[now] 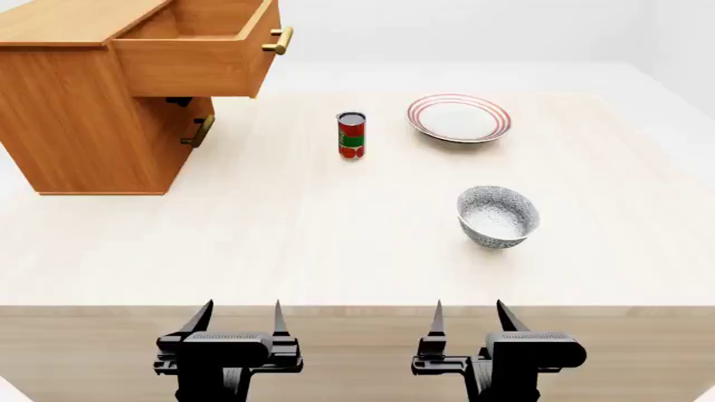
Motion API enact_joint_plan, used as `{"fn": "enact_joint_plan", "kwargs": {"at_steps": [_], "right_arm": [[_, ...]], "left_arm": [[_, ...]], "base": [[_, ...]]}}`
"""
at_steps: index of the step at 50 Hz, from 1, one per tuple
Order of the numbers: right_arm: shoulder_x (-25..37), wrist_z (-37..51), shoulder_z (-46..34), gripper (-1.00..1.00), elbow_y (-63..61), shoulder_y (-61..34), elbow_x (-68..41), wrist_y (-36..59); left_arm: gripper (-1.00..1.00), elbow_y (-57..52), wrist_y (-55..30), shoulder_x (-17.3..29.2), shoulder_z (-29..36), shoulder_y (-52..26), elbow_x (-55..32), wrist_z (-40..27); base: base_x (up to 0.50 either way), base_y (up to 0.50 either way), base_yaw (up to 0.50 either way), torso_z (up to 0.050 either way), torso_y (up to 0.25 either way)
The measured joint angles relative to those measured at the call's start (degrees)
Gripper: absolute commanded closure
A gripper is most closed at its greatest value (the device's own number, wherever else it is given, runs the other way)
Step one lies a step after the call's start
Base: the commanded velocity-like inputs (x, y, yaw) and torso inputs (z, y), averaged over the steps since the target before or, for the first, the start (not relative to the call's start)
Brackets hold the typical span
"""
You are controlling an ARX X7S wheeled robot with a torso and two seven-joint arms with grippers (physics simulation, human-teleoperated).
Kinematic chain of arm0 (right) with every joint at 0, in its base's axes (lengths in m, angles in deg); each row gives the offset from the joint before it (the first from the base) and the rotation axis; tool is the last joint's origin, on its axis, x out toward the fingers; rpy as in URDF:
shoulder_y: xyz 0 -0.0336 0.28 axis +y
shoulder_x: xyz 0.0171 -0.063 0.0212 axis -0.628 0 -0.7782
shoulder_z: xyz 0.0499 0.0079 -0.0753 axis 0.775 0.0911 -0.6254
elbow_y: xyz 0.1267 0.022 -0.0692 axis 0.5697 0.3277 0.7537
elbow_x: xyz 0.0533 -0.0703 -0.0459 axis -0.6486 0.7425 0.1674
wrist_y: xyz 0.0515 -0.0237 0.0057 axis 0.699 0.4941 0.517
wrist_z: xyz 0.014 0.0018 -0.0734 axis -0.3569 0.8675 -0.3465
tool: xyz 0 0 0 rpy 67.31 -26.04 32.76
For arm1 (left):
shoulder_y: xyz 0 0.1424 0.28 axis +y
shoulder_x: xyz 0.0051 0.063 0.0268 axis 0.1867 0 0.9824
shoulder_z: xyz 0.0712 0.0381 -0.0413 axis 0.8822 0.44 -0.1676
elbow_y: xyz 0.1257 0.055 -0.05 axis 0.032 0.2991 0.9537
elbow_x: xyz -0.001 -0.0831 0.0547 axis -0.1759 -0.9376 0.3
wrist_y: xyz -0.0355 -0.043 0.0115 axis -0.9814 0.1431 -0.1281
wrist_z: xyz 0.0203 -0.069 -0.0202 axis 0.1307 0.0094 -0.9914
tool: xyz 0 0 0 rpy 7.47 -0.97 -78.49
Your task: Put the bowl in the top drawer of the cabinet.
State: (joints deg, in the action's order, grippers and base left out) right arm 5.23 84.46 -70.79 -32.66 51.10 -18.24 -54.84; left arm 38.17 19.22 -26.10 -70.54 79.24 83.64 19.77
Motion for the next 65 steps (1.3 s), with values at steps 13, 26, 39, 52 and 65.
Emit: {"fn": "enact_joint_plan", "kwargs": {"at_steps": [13, 26, 39, 52, 65], "right_arm": [[1.56, 1.87, -1.85, -1.0, 0.32, -0.39, -1.36, 0.2], [2.92, 3.49, -3.75, -1.0, 0.73, -0.89, -2.87, 0.37], [4.04, 4.63, -5.08, -1.0, 0.92, -1.08, -4.03, 0.49], [4.98, 5.58, -6.14, -1.0, 0.94, -1.23, -4.9, 0.69], [5.73, 6.45, -7.01, -1.0, 0.76, -1.42, -5.94, 1.0]], "left_arm": [[-1.0, 0.11, 0.16, 1.39, 1.91, 0.16, -1.32, -1.7], [-1.0, 0.24, 0.36, 2.92, 3.58, 0.23, -2.79, -3.35], [-1.0, 0.39, 0.49, 4.02, 4.89, 0.23, -3.88, -4.63], [-1.0, 1.0, 0.09, 4.8, 5.93, -0.69, -4.89, -5.64], [-1.0, 1.49, -0.66, 5.6, 6.86, -1.82, -5.88, -6.62]], "base": [[0.0, 0.12, 0.0, 0.0, 0.0], [0.0, 0.41, 0.0, 0.0, 0.0], [0.0, 0.44, 0.0, 0.0, 0.0], [0.0, 0.49, 0.0, 0.0, 0.0], [0.0, 0.26, 0.0, 0.0, 0.0]]}}
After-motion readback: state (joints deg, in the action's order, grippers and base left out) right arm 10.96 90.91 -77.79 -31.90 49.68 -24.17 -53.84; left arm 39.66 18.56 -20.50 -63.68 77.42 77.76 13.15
